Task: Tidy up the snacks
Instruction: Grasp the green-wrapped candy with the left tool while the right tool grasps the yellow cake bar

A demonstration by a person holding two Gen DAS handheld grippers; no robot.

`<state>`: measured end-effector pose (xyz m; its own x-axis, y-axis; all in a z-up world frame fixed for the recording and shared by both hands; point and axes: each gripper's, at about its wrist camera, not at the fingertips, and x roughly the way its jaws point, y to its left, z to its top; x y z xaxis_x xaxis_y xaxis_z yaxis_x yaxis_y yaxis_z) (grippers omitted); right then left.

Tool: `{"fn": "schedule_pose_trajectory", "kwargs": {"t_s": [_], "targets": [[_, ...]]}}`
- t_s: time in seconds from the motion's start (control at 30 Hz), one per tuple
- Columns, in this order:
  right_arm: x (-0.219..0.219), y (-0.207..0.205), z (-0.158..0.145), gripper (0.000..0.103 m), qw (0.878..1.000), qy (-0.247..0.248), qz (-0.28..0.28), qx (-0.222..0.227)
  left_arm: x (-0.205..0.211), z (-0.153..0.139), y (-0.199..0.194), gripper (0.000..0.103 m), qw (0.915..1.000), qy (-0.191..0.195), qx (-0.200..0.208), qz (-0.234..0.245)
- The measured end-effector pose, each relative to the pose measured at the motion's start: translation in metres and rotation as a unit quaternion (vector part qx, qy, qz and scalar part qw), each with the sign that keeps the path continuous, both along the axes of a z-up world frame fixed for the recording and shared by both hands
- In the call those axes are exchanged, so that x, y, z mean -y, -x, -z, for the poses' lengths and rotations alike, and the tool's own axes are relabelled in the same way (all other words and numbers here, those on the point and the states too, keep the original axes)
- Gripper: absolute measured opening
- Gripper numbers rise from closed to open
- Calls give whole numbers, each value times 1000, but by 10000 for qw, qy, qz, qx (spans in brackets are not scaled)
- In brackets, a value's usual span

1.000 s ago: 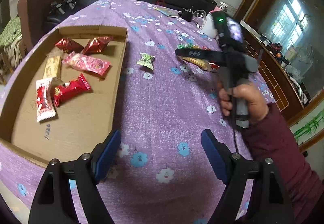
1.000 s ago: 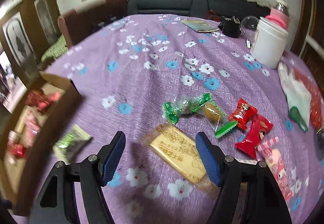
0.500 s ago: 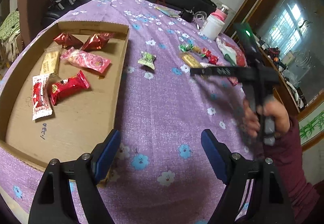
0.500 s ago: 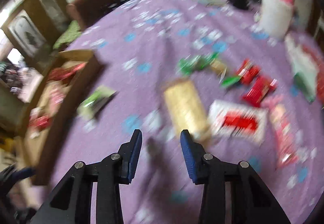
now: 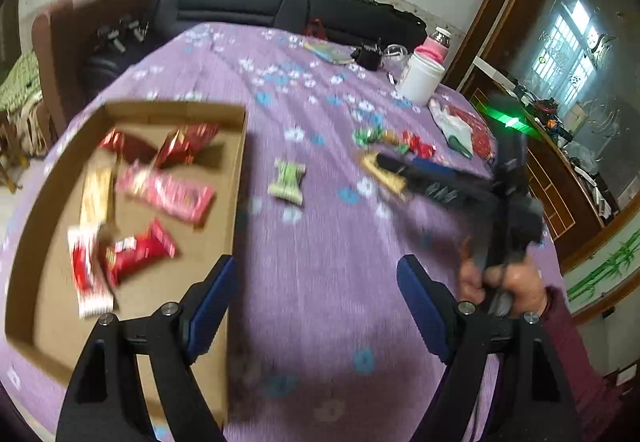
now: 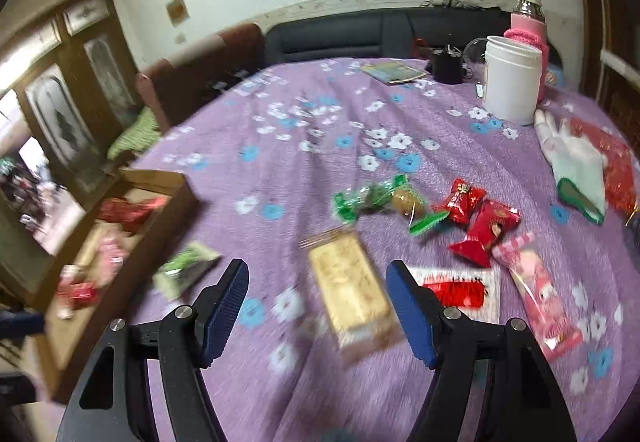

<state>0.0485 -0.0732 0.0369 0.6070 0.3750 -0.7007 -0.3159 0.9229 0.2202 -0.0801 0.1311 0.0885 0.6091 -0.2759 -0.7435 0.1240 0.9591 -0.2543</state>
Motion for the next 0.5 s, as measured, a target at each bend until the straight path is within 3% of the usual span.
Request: {"fn": "schedule_pose_trajectory", "kwargs": {"t_s": [0.07,0.1,0.17,0.2,0.3,0.5], "targets": [[-3,-8,12,64,9995,-77,-112,-277,6,-3,-11,81,10000,-41,54,15],[-3,-6,11,59,9998,-6,-85,-195,10,-3,-18,81,9999,-112,71,38],[-1,-6,9,18,9994,92,-105,-304,19,-2,-32,81,9994,-305,92,137],[0,-6,9,12,9991,201,-73,-367,26,1,-43,81,9987,-456,76,210],[11,-3,8,10,9983,69,-35,-577,46,11,-75,79,9947,-854,-97,563],[14,-3,11,10,9975,-100,-91,-699,63,43,-129,60,9840,-1571,-522,662]]}}
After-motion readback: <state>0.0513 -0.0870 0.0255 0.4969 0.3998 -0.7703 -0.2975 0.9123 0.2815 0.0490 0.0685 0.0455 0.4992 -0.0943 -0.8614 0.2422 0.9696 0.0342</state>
